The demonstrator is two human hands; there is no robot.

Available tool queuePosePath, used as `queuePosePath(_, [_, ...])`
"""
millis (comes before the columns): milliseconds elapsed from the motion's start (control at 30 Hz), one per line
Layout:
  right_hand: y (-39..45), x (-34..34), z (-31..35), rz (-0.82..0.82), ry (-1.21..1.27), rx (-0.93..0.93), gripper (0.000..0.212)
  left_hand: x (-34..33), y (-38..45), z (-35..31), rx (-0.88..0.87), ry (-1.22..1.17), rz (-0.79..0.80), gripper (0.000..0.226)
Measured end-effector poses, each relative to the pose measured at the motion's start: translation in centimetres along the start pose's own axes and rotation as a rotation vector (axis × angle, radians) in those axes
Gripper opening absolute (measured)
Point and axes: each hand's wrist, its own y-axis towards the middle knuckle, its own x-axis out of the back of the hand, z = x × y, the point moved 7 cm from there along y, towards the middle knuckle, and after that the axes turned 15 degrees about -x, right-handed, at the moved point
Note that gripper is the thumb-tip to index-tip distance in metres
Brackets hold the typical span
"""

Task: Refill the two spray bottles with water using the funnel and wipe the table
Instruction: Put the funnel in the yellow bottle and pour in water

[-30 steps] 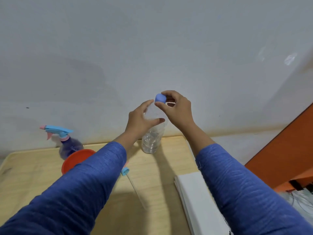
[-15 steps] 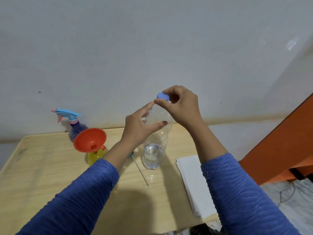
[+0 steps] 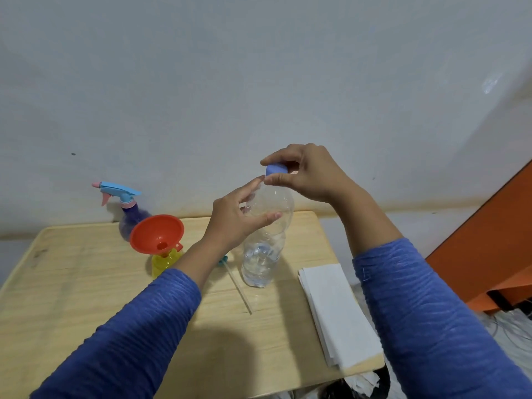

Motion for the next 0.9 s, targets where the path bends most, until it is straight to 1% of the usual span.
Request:
queuePosePath(100, [0.0, -0.2, -0.2, 0.125, 0.108, -0.002, 0.031, 0.1, -0.1, 0.1, -0.004, -0.014, 0.004, 0.08])
queuePosePath(167, [-0.1, -0.4, -0.2, 0.196, 0.11, -0.005, 0.036, 0.0, -0.1, 0.1, -0.001, -0.023, 0.004, 0.081])
queuePosePath(200, [0.0, -0.5, -0.2, 0.203, 0.081, -0.006, 0.039, 0.0, -0.1, 0.1, -0.002, -0.024, 0.006, 0.081])
queuePosePath(267, [0.2, -0.5, 0.0, 0.131, -0.003, -0.006, 0.04, -0.1, 0.0, 0.1, -0.007, -0.018, 0.015, 0.081])
queuePosePath(333, [0.2, -0.2, 0.4, 0.048, -0.042, 0.01, 0.032, -0.1, 0.1, 0.1, -0.006, -0.015, 0.023, 0.081])
queuePosePath(400, [0.2, -0.2, 0.6, 0.092, -0.01, 0.016, 0.026, 0.0, 0.1, 0.2, -0.001, -0.025, 0.028, 0.083])
queuePosePath(467, [0.2, -0.3, 0.8, 0.172, 0.012, 0.019, 0.03, 0.0, 0.0, 0.4, 0.009, -0.032, 0.032, 0.086])
queuePosePath(533, [0.1, 0.0, 1.0, 0.186, 0.023, 0.053, 0.034, 0.0, 0.1, 0.4, 0.011, -0.027, 0.039, 0.085])
queuePosePath(567, [0.1, 0.3, 1.0, 0.164, 0.065, 0.065, 0.034, -0.1, 0.1, 0.4, 0.01, -0.028, 0.043, 0.084])
queuePosePath(633, [0.0, 1.3, 0.1, 0.053, 0.249, 0.045, 0.032, -0.1, 0.1, 0.4, 0.004, -0.032, 0.052, 0.084])
queuePosePath(700, [-0.6, 1.9, -2.3, -0.082, 0.508, -0.043, 0.025, -0.1, 0.1, 0.4, 0.004, -0.038, 0.051, 0.085])
queuePosePath(733, [-1.1, 1.4, -3.9, -0.113, 0.633, -0.1, 0.021, 0.0, 0.0, 0.4, 0.006, -0.042, 0.046, 0.085])
queuePosePath(833, [-3.0, -2.8, -9.5, -0.082, 0.982, -0.301, 0.013, 0.0, 0.0, 0.4, 0.001, -0.034, 0.035, 0.087])
queuePosePath(867, [-3.8, -4.4, -11.3, -0.078, 1.028, -0.362, 0.012, 0.0, 0.0, 0.4, 0.002, -0.033, 0.031, 0.087])
queuePosePath(900, [-4.7, -5.9, -12.9, -0.093, 1.019, -0.421, 0.016, 0.0, 0.1, 0.5, 0.006, -0.036, 0.027, 0.086])
